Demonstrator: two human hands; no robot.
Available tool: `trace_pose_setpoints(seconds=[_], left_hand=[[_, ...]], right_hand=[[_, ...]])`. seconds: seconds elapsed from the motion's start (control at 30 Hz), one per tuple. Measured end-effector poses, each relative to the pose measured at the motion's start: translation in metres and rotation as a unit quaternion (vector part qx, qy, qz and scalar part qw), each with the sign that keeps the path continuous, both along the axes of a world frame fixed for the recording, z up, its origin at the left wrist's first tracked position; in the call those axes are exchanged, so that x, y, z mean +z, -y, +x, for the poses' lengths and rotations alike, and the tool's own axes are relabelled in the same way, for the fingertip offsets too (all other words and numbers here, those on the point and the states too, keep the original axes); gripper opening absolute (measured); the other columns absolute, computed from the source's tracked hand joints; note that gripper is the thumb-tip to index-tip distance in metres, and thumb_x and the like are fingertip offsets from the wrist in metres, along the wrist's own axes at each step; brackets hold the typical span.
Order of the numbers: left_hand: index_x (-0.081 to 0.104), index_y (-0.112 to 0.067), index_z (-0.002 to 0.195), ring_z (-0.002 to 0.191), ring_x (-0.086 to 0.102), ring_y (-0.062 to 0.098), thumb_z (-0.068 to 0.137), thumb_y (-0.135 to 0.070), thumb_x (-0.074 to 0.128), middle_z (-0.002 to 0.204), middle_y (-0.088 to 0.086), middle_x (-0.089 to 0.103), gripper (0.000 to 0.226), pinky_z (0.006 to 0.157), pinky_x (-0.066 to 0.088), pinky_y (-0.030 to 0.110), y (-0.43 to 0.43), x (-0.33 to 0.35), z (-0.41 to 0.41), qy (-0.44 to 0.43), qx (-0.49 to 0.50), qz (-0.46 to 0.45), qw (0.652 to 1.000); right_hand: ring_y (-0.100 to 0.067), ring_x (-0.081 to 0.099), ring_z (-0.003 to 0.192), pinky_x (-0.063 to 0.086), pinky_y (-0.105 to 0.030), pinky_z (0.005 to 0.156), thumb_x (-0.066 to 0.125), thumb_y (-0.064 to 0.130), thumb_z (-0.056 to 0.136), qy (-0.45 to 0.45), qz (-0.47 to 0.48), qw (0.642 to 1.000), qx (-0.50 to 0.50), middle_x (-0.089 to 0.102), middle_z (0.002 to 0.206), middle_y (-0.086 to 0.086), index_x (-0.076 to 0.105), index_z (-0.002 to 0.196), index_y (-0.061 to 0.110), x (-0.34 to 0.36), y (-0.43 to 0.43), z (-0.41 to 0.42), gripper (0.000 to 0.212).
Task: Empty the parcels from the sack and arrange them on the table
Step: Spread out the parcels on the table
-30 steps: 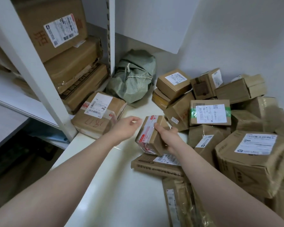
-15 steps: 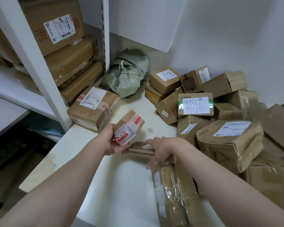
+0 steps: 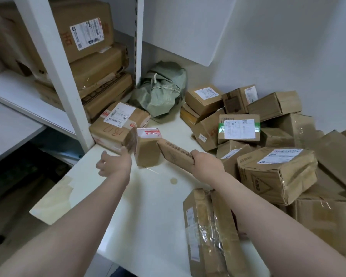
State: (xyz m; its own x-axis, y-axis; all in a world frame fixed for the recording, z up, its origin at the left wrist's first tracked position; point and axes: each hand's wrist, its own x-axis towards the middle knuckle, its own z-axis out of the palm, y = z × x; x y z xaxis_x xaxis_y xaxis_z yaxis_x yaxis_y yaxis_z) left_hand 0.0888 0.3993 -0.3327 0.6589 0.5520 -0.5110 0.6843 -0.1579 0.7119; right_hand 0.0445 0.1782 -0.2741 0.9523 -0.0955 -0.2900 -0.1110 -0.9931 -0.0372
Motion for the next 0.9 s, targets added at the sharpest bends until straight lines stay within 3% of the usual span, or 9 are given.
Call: trace_pose_setpoints(seconds=[0.07, 0.17, 0.37, 0.43, 0.5, 0.6, 0.77, 0.83, 0.9], left_hand=[[0.029, -0.019, 0.148, 0.137, 0.023, 0.035, 0.085, -0.049, 0.063, 0.152, 0.011, 0.023, 0.077, 0.105, 0.034, 0.049, 0.006, 0.003, 0.003, 0.079, -0.104, 0.095, 0.987], [0.028, -0.022, 0.149, 0.141, 0.019, 0.032, 0.074, -0.041, 0.076, 0.154, 0.01, 0.025, 0.091, 0.111, 0.028, 0.046, 0.012, 0.005, 0.019, 0.156, -0.279, 0.213, 0.923], [0.003, -0.02, 0.154, 0.147, 0.007, 0.033, 0.076, -0.045, 0.076, 0.163, 0.006, 0.001, 0.111, 0.117, 0.014, 0.048, 0.027, 0.002, 0.053, 0.046, -0.451, 0.273, 0.848], [0.016, -0.021, 0.153, 0.144, 0.018, 0.03, 0.076, -0.039, 0.077, 0.161, 0.005, 0.013, 0.099, 0.112, 0.023, 0.048, 0.03, -0.005, 0.051, 0.057, -0.485, 0.286, 0.824], [0.033, -0.028, 0.146, 0.138, 0.027, 0.024, 0.079, -0.023, 0.071, 0.151, -0.001, 0.033, 0.077, 0.105, 0.03, 0.045, 0.03, -0.006, 0.042, 0.15, -0.504, 0.306, 0.794], [0.041, -0.039, 0.133, 0.132, 0.027, 0.019, 0.072, -0.02, 0.073, 0.138, -0.009, 0.036, 0.072, 0.104, 0.027, 0.046, 0.029, -0.009, 0.024, 0.19, -0.566, 0.302, 0.743], [0.049, -0.03, 0.093, 0.113, 0.021, 0.014, 0.053, -0.054, 0.087, 0.117, -0.008, 0.019, 0.06, 0.102, 0.037, 0.035, 0.02, 0.002, 0.022, -0.041, -0.634, 0.151, 0.757], [0.05, -0.023, 0.1, 0.116, 0.027, 0.017, 0.054, -0.051, 0.089, 0.122, -0.005, 0.021, 0.066, 0.103, 0.035, 0.03, 0.015, 0.003, 0.026, -0.062, -0.597, 0.15, 0.786], [0.045, -0.022, 0.117, 0.12, 0.033, 0.024, 0.055, -0.039, 0.09, 0.129, -0.002, 0.022, 0.078, 0.102, 0.039, 0.041, 0.007, -0.005, 0.025, -0.075, -0.534, 0.19, 0.82]], right_hand=[[-0.027, 0.054, 0.085, 0.044, -0.034, 0.065, 0.044, 0.01, 0.09, 0.041, 0.032, 0.998, -0.044, 0.06, 0.105, -0.007, 0.047, 0.117, 0.013, 0.0, -0.001, 0.002, 0.028], [-0.029, 0.058, 0.088, 0.047, -0.035, 0.067, 0.045, 0.014, 0.093, 0.081, 0.105, 0.984, -0.12, 0.06, 0.109, -0.01, 0.045, 0.122, 0.011, 0.0, 0.003, 0.007, 0.03], [-0.029, 0.057, 0.103, 0.044, -0.032, 0.074, 0.049, 0.021, 0.097, 0.065, 0.228, 0.951, -0.198, 0.058, 0.124, -0.011, 0.035, 0.137, 0.012, -0.004, 0.005, 0.016, 0.043], [-0.026, 0.056, 0.098, 0.045, -0.031, 0.076, 0.05, 0.021, 0.097, 0.046, 0.256, 0.936, -0.235, 0.059, 0.122, -0.009, 0.038, 0.136, 0.013, -0.013, 0.003, 0.018, 0.042], [-0.024, 0.059, 0.097, 0.051, -0.034, 0.081, 0.051, 0.02, 0.096, 0.045, 0.285, 0.919, -0.268, 0.061, 0.12, -0.007, 0.042, 0.134, 0.013, -0.023, 0.001, 0.018, 0.04], [-0.026, 0.059, 0.098, 0.05, -0.033, 0.08, 0.051, 0.019, 0.095, 0.04, 0.29, 0.908, -0.3, 0.056, 0.11, 0.0, 0.043, 0.133, 0.012, -0.032, 0.003, 0.019, 0.039], [-0.026, 0.059, 0.092, 0.05, -0.031, 0.071, 0.049, 0.021, 0.093, 0.006, 0.295, 0.895, -0.333, 0.061, 0.109, -0.005, 0.047, 0.129, 0.012, -0.038, 0.005, 0.027, 0.038], [-0.025, 0.058, 0.09, 0.048, -0.03, 0.066, 0.048, 0.02, 0.094, -0.005, 0.292, 0.897, -0.332, 0.059, 0.108, -0.005, 0.045, 0.128, 0.012, -0.042, -0.001, 0.029, 0.035], [-0.026, 0.058, 0.09, 0.044, -0.028, 0.058, 0.047, 0.019, 0.095, -0.017, 0.291, 0.899, -0.327, 0.056, 0.105, -0.005, 0.042, 0.128, 0.013, -0.046, -0.009, 0.031, 0.034]])
